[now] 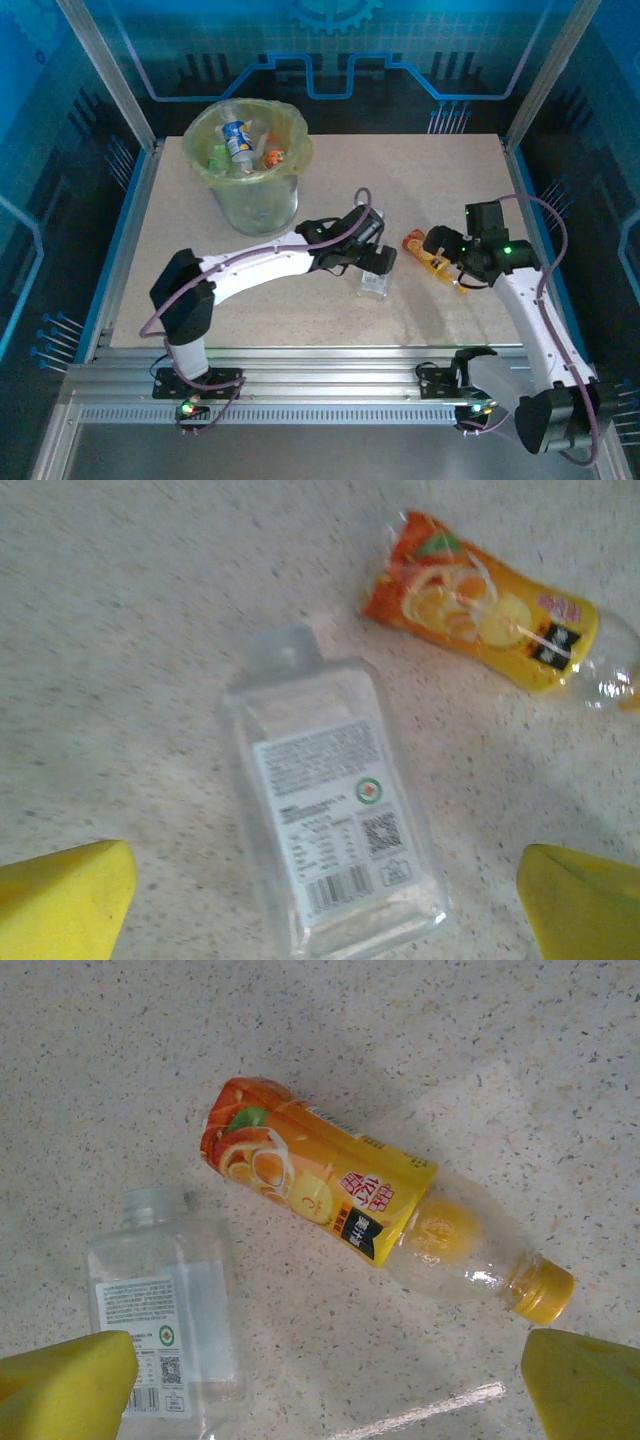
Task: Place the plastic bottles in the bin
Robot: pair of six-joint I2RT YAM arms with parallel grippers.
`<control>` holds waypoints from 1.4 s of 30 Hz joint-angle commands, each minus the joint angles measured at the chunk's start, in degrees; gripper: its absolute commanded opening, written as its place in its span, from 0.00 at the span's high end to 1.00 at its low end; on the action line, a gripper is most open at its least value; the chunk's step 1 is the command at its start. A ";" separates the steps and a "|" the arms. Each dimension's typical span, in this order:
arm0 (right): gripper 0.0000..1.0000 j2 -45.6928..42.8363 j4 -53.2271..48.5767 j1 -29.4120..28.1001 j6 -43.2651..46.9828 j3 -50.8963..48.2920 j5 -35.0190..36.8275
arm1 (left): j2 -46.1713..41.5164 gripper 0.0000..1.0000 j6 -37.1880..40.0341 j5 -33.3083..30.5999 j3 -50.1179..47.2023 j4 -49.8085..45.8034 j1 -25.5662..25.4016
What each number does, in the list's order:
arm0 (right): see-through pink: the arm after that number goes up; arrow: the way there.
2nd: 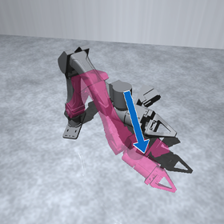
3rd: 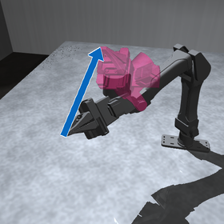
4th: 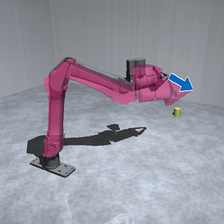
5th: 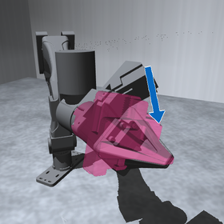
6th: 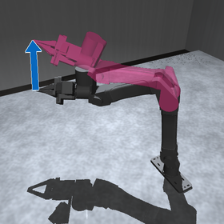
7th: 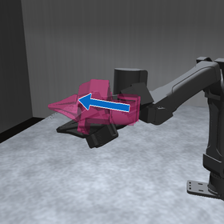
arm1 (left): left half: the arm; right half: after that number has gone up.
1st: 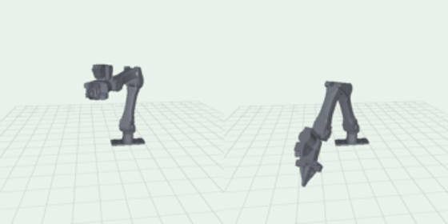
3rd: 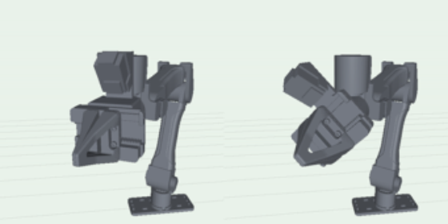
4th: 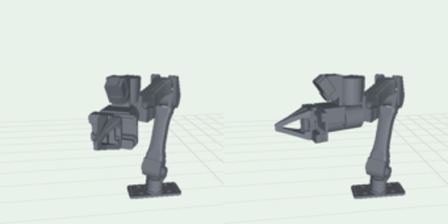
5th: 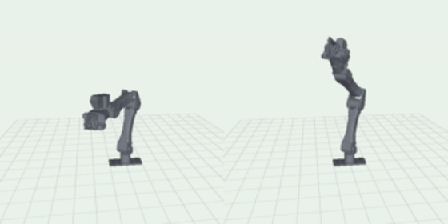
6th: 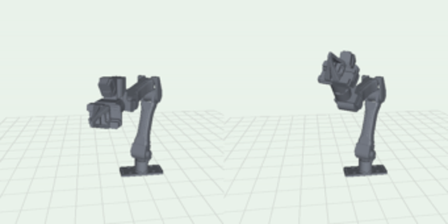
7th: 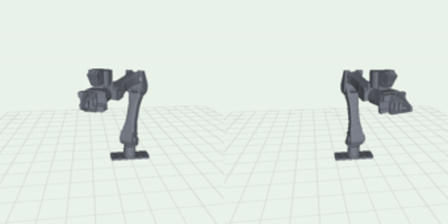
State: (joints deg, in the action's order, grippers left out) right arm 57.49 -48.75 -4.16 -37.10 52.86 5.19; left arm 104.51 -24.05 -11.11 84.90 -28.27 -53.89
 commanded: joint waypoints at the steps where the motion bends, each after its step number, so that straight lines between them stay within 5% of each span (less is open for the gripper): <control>1: 0.00 -0.62 1.05 1.48 2.03 -1.92 -2.93 | 2.98 0.01 0.50 4.80 3.90 -4.71 -0.85; 42: 0.00 -3.62 5.33 2.35 0.72 -6.98 -4.67 | 22.57 0.01 2.93 -0.82 13.45 -12.82 0.04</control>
State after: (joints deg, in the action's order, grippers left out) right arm 54.22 -44.03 -2.81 -35.97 46.48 1.02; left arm 124.62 -22.11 -10.87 98.48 -37.76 -55.00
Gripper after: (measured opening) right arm 0.997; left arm 0.990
